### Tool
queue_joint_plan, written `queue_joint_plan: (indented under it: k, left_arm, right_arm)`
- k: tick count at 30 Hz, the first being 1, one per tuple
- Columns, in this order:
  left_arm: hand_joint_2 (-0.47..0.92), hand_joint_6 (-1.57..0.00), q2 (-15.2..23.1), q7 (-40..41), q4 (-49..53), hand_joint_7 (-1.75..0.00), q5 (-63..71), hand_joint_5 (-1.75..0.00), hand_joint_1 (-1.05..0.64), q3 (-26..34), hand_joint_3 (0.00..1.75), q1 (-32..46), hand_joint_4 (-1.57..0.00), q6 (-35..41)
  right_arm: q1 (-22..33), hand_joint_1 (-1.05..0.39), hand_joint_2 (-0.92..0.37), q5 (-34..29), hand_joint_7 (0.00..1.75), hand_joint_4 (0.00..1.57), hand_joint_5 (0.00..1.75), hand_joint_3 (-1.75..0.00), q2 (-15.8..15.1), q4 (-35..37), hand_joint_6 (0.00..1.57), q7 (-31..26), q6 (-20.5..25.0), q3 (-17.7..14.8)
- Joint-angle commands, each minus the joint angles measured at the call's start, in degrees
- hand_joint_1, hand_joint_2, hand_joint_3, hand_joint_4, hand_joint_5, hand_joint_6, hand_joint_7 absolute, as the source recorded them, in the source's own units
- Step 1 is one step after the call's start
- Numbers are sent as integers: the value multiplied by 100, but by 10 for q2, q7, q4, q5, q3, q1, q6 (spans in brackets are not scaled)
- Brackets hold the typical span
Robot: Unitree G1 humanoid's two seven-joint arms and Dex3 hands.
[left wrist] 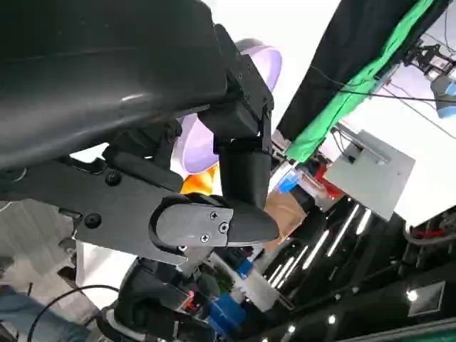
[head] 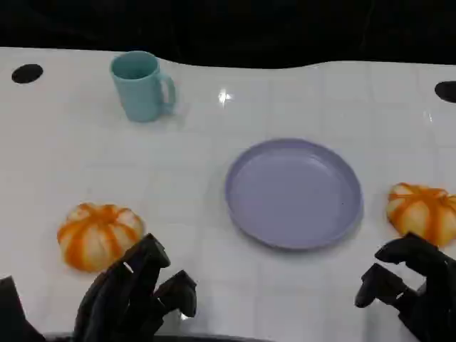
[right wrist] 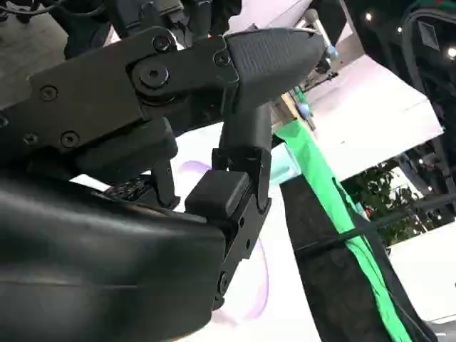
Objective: Grasp the bread from the table and place it into the plate.
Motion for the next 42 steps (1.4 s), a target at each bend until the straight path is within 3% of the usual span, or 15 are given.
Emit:
queue_joint_plan:
  k: [1,34,42]
  left_arm:
    - [92,-68,8,-3,1,-150,-2,-175,-56,6,31,2,-79,-3]
    - [92,-68,8,2,-6,-150,5,-175,-57,6,32,2,-78,-12]
    - [92,-61,0,7,-24,-149,15,-175,-56,11,31,4,-76,-67]
  right_arm:
    - [-1,-52,-92,3,90,76,149,-21,-5,0,87,-3,-2,-4]
    - [0,-52,-92,4,89,76,148,-21,-4,-3,87,-6,0,-3]
    - [4,-52,-92,-6,89,76,148,-22,-2,-9,86,-11,-6,4]
